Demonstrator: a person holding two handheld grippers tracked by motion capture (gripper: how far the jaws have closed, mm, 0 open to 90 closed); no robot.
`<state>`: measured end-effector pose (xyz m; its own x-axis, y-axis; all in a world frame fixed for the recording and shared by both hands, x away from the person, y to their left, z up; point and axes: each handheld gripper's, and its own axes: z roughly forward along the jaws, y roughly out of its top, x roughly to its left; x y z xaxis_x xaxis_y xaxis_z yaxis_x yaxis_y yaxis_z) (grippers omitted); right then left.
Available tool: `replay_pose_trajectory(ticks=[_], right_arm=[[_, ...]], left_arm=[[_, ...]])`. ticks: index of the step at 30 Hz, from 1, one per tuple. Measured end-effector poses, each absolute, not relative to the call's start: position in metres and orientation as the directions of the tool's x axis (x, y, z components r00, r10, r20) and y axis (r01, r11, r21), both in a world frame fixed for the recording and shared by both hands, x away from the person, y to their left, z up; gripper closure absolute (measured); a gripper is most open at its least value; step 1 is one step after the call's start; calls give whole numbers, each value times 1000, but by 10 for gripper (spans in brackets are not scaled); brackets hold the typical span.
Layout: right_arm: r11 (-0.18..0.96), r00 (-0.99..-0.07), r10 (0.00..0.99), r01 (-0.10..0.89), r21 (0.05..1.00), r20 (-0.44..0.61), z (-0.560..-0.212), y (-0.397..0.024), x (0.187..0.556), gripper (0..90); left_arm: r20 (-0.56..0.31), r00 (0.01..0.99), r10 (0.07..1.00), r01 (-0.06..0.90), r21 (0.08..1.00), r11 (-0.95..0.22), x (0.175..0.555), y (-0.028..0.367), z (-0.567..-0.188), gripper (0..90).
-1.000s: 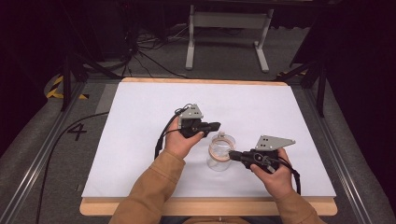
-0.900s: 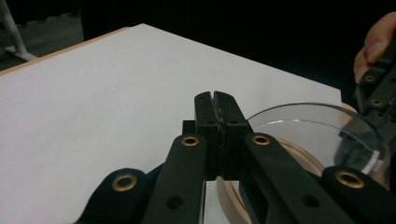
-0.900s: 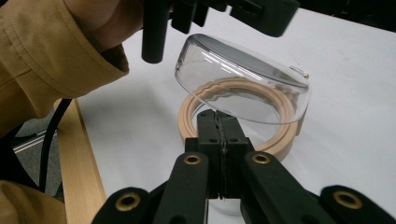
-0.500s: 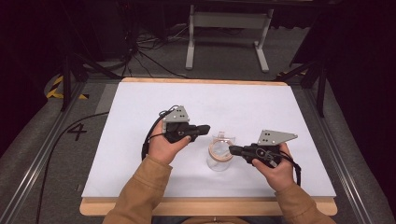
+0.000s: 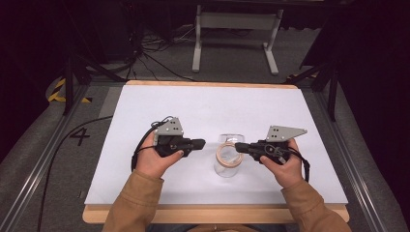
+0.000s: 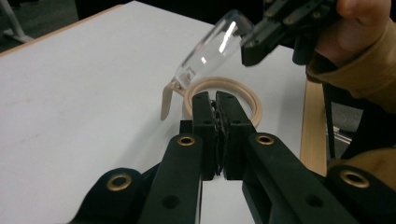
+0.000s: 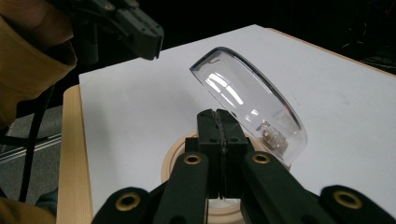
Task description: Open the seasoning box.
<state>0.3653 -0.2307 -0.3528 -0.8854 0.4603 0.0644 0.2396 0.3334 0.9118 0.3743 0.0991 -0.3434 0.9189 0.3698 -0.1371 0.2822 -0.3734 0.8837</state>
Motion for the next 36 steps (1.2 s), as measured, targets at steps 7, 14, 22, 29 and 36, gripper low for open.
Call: replay_pose_trajectory(ticks=[7, 14, 22, 29, 36], right_arm=[[319, -888, 456, 235, 918, 69, -350, -229, 376, 900], [308, -882, 465, 245, 919, 80, -351, -232, 390, 900], [298, -859, 504, 270, 915, 90, -356, -237, 403, 900], [291, -845, 527, 286, 913, 97, -358, -241, 405, 900], [307, -856, 511, 259, 916, 70, -344, -245, 394, 899]], left_arm=[[-163, 908, 387, 325, 856, -403, 368, 113, -350, 868], [-185, 889, 419, 373, 824, -427, 365, 130, -358, 861], [-208, 872, 442, 414, 797, -440, 366, 143, -366, 853], [-210, 869, 447, 418, 794, -440, 368, 143, -367, 844], [-216, 857, 468, 429, 801, -417, 371, 144, -364, 793]])
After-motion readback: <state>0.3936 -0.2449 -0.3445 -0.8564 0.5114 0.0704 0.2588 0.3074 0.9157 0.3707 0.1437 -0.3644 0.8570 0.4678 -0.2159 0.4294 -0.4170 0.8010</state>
